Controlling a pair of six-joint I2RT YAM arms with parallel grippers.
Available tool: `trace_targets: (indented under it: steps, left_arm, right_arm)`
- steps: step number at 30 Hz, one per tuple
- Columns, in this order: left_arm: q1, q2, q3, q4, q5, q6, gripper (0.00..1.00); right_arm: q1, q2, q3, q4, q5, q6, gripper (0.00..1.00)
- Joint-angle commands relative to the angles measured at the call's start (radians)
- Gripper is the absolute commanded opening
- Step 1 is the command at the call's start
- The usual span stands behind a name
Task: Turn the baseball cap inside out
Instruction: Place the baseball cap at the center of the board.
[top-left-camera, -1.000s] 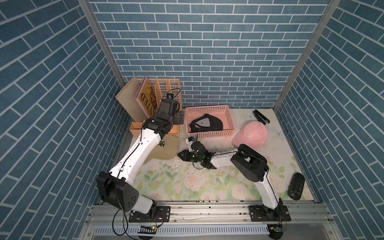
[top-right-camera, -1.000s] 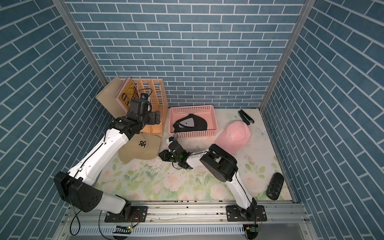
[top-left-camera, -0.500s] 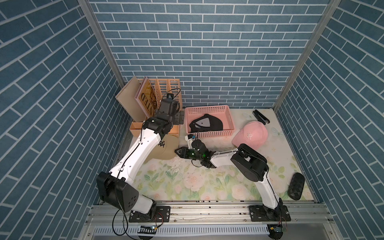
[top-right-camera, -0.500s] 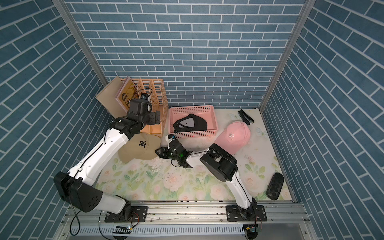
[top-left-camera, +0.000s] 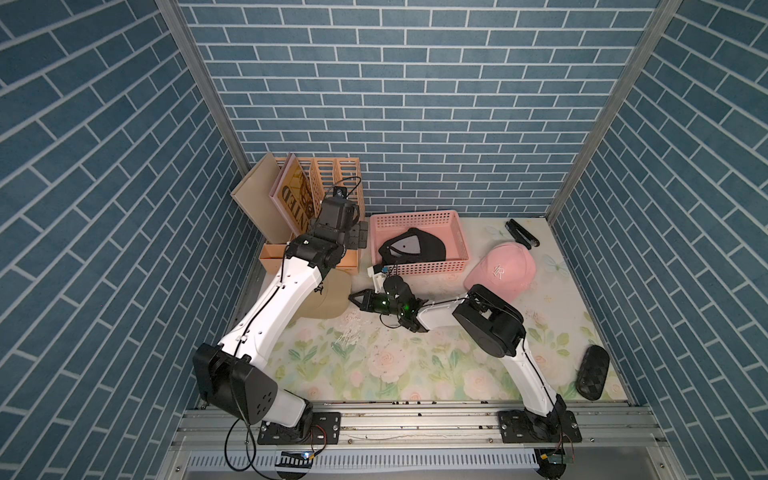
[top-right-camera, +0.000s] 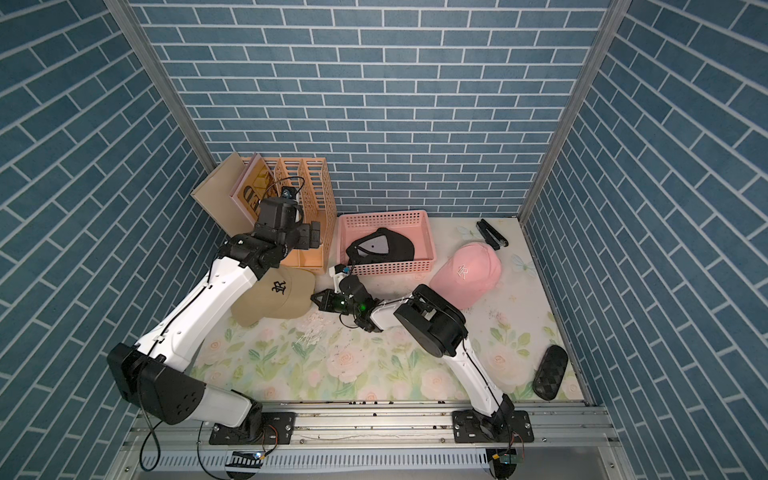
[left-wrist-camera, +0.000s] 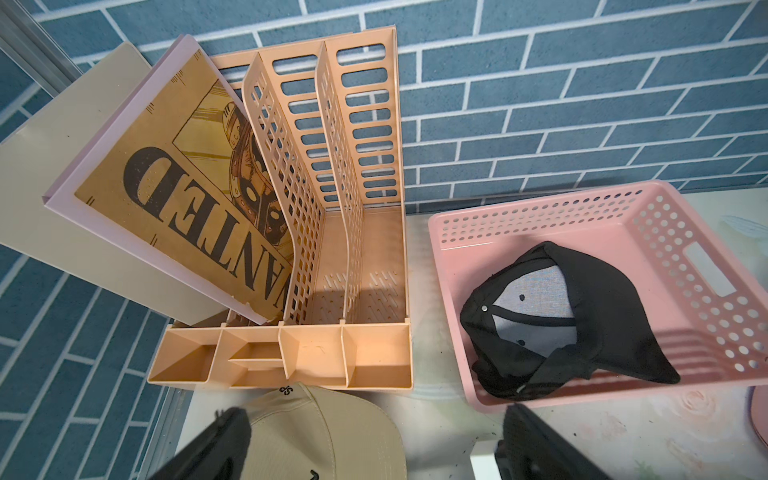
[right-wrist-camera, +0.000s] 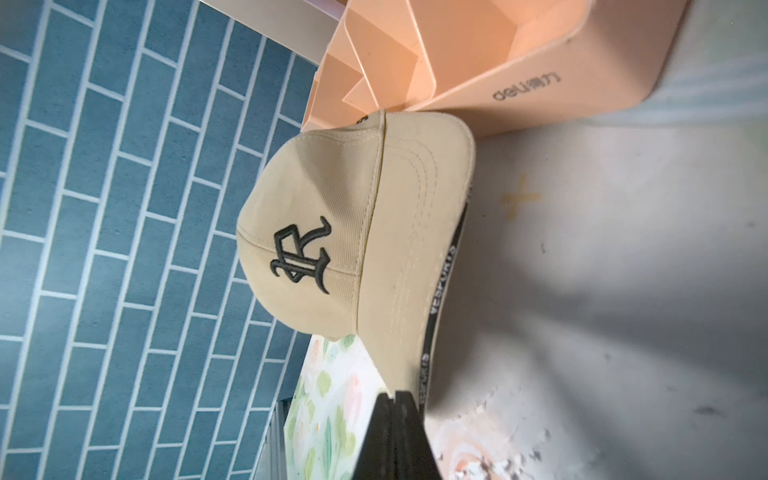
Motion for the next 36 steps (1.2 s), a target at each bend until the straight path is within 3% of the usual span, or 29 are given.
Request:
trace_targets:
  steps: [1, 5, 8, 10, 20, 30, 36]
  left_arm:
    - [-0.005, -0.006, 0.005, 0.006, -0.011, 0.009, 1.00]
    - [-0.005, 0.001, 0.011, 0.009, -0.005, 0.008, 1.00]
    - [-0.004, 0.005, 0.018, 0.004, -0.002, 0.009, 1.00]
    - [-0.005, 0.004, 0.019, 0.004, -0.003, 0.011, 1.00]
    - [-0.005, -0.007, 0.012, 0.005, -0.007, 0.019, 1.00]
    - [-0.005, -0.006, 0.012, 0.010, -0.007, 0.023, 1.00]
    - [-0.005, -0.004, 0.010, 0.016, 0.000, 0.021, 1.00]
  right_arm:
    - [0.010, -0.024, -0.059, 0.119, -0.063, 0.078, 0.00]
    - [0.013, -0.025, -0.067, 0.109, -0.058, 0.061, 0.03]
    - [0.012, -0.003, -0.034, 0.094, -0.040, 0.041, 0.27]
    - [0.011, 0.014, 0.002, 0.087, -0.037, 0.029, 0.34]
    - [-0.013, 0.118, 0.173, -0.031, -0.044, 0.008, 0.38]
    - [-0.013, -0.088, -0.038, -0.022, 0.018, -0.112, 0.51]
    - [-0.027, -0.079, -0.089, 0.013, 0.008, -0.103, 0.56]
